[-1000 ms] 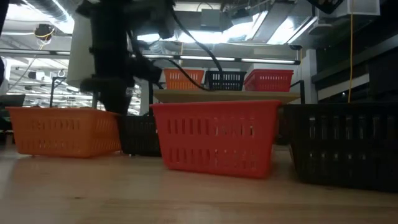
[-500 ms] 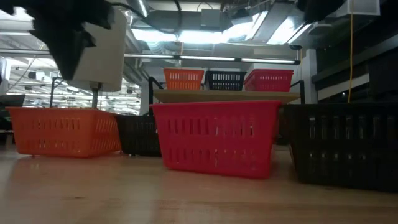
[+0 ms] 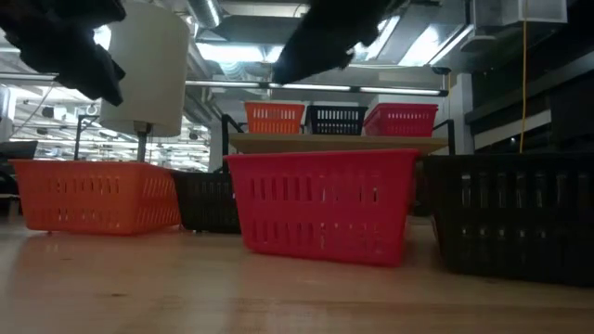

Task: Stack baskets on shelf by color
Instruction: Stack the bottom left black basket on the black basket on the top shelf

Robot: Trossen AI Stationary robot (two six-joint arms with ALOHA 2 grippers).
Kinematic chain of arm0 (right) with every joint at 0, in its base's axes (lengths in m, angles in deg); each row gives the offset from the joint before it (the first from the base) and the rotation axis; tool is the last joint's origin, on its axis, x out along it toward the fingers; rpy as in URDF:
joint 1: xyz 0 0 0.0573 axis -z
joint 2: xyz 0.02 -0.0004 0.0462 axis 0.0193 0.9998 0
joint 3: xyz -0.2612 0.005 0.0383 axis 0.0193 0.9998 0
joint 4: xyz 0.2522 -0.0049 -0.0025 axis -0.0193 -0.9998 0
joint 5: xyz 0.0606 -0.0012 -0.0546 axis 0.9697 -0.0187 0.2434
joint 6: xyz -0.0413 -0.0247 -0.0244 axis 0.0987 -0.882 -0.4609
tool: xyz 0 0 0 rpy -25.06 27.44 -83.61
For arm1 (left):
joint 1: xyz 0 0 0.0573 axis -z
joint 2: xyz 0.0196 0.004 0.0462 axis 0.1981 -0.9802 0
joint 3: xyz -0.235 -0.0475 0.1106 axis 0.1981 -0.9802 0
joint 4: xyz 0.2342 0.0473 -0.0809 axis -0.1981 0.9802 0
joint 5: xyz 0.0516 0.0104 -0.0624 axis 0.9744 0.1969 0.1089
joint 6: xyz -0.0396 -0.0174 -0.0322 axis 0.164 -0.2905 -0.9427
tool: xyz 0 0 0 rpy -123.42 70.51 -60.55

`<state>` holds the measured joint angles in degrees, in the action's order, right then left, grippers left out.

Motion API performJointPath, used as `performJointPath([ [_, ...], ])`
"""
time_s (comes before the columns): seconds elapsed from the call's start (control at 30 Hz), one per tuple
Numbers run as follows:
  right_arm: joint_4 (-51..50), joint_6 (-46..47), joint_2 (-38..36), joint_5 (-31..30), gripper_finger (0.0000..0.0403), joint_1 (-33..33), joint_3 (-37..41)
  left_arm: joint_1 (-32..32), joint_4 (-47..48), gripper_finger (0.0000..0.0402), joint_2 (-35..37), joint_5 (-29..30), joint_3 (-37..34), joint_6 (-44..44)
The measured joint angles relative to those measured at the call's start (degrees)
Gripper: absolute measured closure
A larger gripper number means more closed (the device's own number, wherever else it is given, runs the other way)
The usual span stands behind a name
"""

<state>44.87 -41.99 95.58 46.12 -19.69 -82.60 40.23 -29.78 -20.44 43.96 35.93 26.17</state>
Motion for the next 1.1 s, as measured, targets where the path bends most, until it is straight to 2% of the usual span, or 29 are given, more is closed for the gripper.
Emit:
performJointPath([
  [0.33, -11.88, -3.0, 16.05, 3.13, 0.0283, 3.19, -17.83, 2.71, -18.33, 0.0402, 8.79, 11.06, -11.31, 10.82],
  [0.53, -13.31, -2.84, 19.65, 6.32, 0.0283, 3.5, -20.53, 2.74, -32.9, 0.0402, 8.96, 9.4, -18.04, 15.54],
  [0.8, -13.46, -2.8, 20.22, 6.18, 0.0283, 3.54, -20.59, 2.56, -54.21, 0.0402, 9.0, 9.26, -27.9, 23.5],
  [1.0, -14.12, -2.76, 20.25, 6.19, 0.0283, 4.3, -20.56, -1.15, -54.33, 0.0402, 8.86, 8.5, -27.8, 28.67],
  [1.1, -14.11, -2.71, 20.25, 6.14, 0.0283, 4.82, -20.54, -4.96, -54.57, 0.0402, 8.86, 3.53, -27.8, 29.91],
])
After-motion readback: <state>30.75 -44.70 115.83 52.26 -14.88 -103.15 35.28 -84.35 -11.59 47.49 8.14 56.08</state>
